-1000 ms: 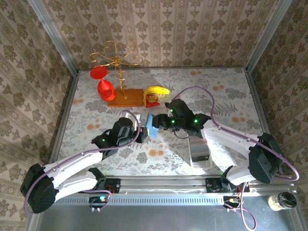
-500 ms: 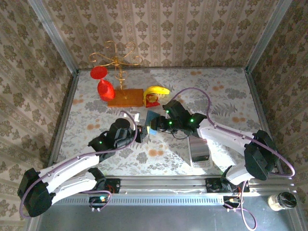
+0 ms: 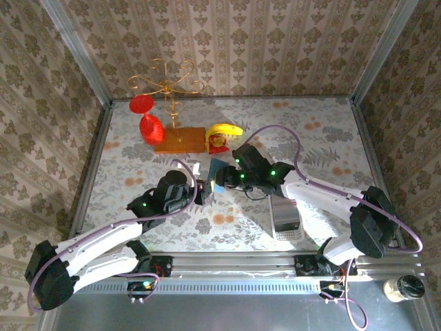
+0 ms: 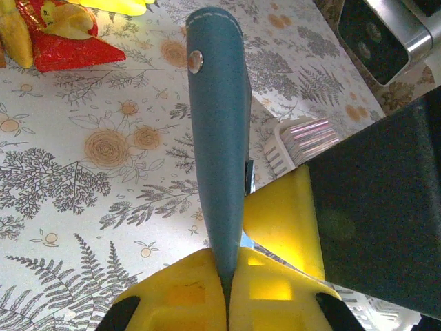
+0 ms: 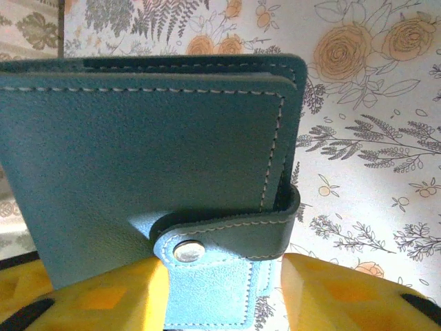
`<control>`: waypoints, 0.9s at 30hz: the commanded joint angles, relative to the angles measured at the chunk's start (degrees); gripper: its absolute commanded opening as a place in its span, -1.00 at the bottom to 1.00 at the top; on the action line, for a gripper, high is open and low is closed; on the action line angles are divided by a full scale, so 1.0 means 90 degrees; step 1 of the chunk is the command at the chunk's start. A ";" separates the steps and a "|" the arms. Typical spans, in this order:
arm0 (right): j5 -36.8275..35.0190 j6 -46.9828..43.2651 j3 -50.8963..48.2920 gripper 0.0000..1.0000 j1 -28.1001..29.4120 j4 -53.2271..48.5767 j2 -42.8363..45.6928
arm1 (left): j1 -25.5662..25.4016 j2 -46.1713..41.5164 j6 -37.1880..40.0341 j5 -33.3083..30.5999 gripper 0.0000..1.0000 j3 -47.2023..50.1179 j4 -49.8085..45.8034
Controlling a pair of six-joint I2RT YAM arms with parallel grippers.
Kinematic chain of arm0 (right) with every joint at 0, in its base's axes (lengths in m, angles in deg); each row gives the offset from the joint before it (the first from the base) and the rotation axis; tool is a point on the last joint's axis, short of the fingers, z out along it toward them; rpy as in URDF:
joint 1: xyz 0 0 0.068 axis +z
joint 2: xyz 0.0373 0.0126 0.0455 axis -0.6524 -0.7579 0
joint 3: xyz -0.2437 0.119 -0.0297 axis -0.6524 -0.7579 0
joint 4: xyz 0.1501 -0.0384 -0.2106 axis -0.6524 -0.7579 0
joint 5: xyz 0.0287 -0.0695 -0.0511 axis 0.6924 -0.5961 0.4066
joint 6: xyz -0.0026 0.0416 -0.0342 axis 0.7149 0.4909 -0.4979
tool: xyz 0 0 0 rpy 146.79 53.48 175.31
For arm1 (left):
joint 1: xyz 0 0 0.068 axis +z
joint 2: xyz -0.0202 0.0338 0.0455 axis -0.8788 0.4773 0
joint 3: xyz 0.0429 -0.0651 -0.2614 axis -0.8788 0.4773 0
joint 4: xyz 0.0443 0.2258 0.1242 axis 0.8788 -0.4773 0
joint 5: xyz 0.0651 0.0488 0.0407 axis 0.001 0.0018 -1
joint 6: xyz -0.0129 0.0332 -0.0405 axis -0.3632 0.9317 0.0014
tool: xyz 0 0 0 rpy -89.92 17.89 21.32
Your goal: Put the credit cards into the card holder
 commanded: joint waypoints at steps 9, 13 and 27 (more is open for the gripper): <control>-0.1869 -0.0111 0.0008 -0.40 -0.0156 -0.1186 -0.0431 | -0.0085 -0.0399 0.0004 -0.0354 -1.00 0.0184 0.0113; -0.1544 -0.0064 -0.0489 -0.35 -0.0174 -0.0348 0.0013 | -0.0087 -0.0336 -0.0090 -0.0456 -1.00 0.0205 0.0011; 0.0472 -0.0119 -0.1293 0.12 -0.0312 0.1643 0.0808 | -0.0073 -0.0533 -0.1348 -0.0144 -1.00 0.0878 0.0868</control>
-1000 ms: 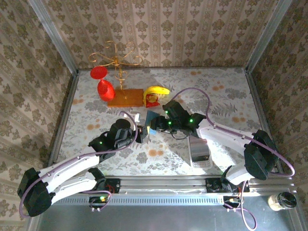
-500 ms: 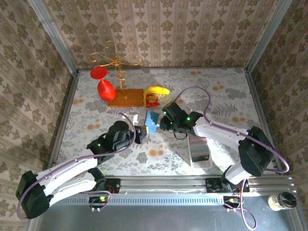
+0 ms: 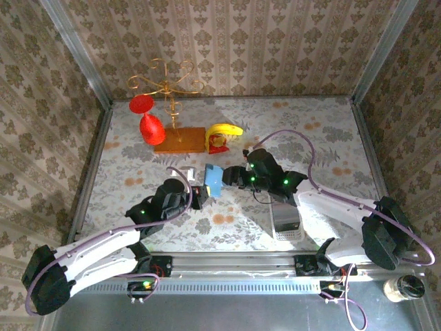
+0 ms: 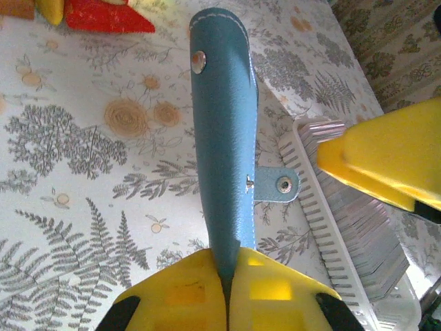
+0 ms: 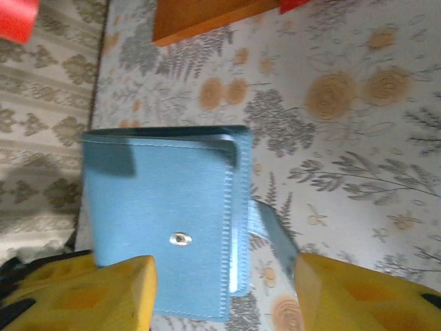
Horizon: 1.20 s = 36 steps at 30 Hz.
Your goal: Put the credit cards into the card holder
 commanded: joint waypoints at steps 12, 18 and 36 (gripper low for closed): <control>0.0393 0.0173 -0.0376 0.03 -0.0219 0.0444 -0.0625 | -0.0005 -0.0410 -0.0585 0.0195 -1.00 0.0309 0.0635; 0.0420 0.0172 -0.0459 -0.19 -0.0223 0.0647 -0.0624 | -0.0007 -0.0436 -0.0627 0.0268 -1.00 0.0313 0.0675; 0.0839 -0.0029 -0.0755 -1.00 -0.0096 0.0408 0.0015 | -0.0213 0.0568 -0.1246 0.0237 -0.62 0.0695 0.1076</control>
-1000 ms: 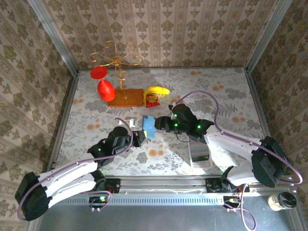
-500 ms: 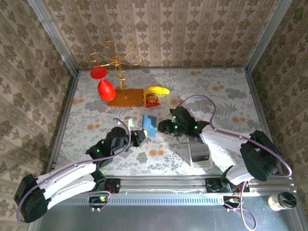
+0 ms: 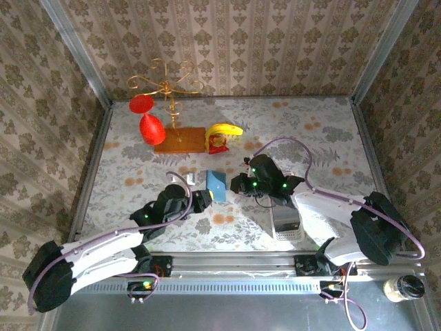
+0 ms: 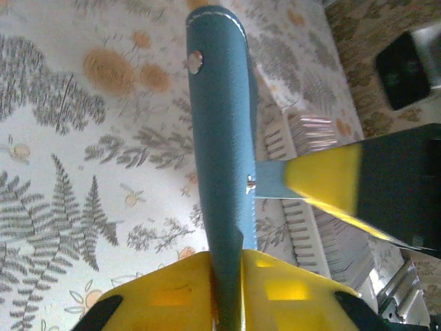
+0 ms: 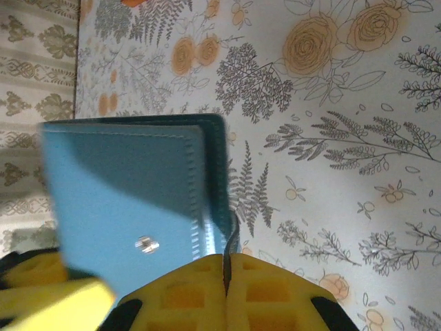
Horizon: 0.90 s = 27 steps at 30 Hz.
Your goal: Put the credit cards into the card holder
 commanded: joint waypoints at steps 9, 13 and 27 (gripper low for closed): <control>0.0325 -0.0076 -0.0320 -1.00 0.0116 -0.0561 0.0397 | -0.0340 0.1510 -0.0472 -0.0435 0.32 -0.0201 -0.0259; 0.0432 0.0000 -0.0365 -1.00 0.0136 -0.0484 0.0479 | -0.0330 0.1394 -0.0563 -0.0720 0.45 -0.0277 -0.0586; 0.0466 0.0075 -0.0270 -1.00 0.0156 -0.0397 0.0669 | -0.0264 0.0886 -0.0249 -0.0514 0.75 -0.0632 -0.1021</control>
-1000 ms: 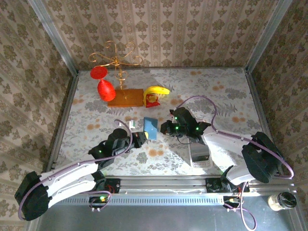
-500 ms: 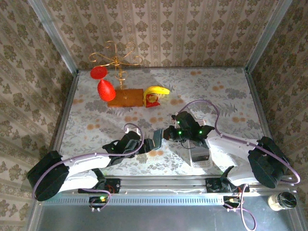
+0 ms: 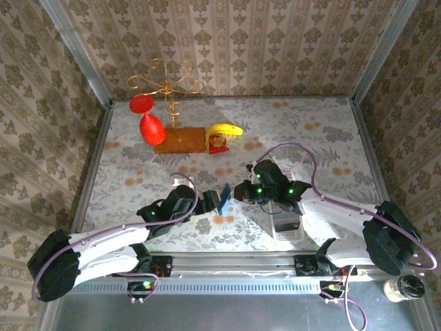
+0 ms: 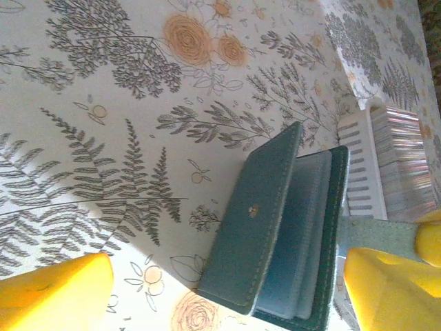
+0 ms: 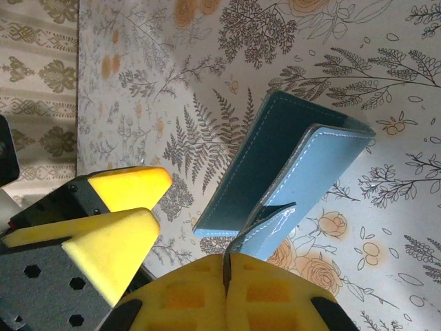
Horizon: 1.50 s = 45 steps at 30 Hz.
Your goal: Put the credit cards into the card holder
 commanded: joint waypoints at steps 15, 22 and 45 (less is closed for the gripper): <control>-0.0323 -0.0212 -0.0123 -1.00 0.0018 -0.0396 0.0182 | 0.0485 0.1860 0.0489 0.0766 0.08 -0.0958 0.0210; -0.0538 -0.0300 -0.0256 -1.00 -0.0101 -0.0592 0.0114 | 0.0538 0.2065 0.0506 0.0837 -0.35 -0.0937 0.0268; -0.2020 -0.1491 0.1083 -0.20 -0.0301 -0.3098 -0.0632 | 0.0092 0.0858 -0.0515 -0.0171 -1.00 0.0333 -0.0103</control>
